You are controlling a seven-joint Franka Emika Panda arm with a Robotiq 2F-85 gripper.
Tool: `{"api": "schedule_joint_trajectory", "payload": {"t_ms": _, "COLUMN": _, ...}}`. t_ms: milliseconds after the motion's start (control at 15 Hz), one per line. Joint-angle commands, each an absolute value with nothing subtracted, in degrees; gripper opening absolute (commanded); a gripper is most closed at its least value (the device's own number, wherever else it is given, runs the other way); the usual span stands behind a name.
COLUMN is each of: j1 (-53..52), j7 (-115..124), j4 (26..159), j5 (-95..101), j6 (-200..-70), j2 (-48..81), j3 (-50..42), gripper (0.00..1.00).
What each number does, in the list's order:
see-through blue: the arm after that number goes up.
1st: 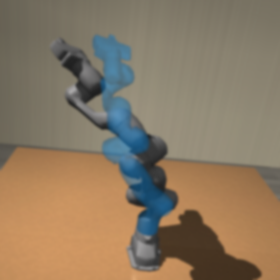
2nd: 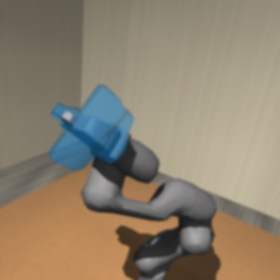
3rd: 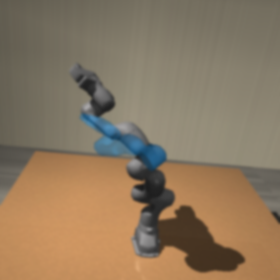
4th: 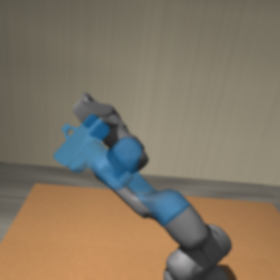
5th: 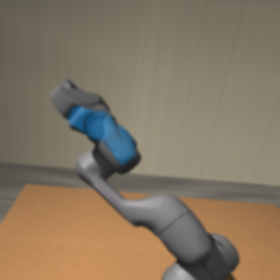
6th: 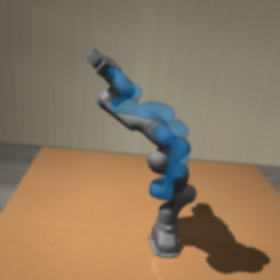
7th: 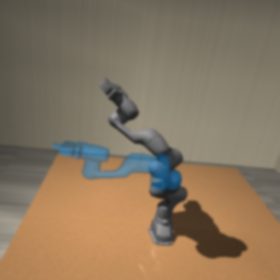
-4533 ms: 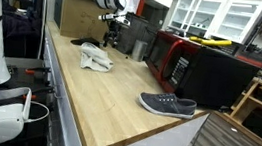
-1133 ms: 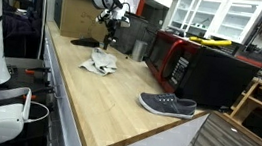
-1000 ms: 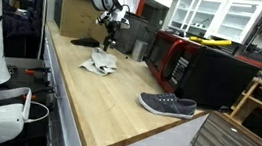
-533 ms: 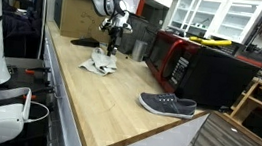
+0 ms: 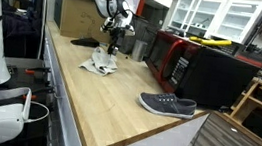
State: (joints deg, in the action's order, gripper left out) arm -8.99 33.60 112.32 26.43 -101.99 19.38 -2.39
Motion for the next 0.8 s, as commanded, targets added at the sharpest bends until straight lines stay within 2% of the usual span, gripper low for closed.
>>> {"api": "schedule_joint_trajectory", "payload": {"t_ms": 0, "j1": -8.60, "j7": 27.73, "j4": 109.27, "j5": 26.50, "j6": -93.30, "j2": 19.55, "j3": -1.93, "gripper": 1.00}}
{"api": "schedule_joint_trajectory", "payload": {"t_ms": 333, "j1": -8.59, "j7": 21.50, "j4": 108.68, "j5": 27.69, "j6": -86.99, "j2": 19.38, "j3": -1.04, "gripper": 1.00}}
{"api": "schedule_joint_trajectory", "payload": {"t_ms": 733, "j1": -9.35, "j7": 25.50, "j4": 113.10, "j5": 30.45, "j6": -93.84, "j2": 18.16, "j3": 0.21, "gripper": 1.00}}
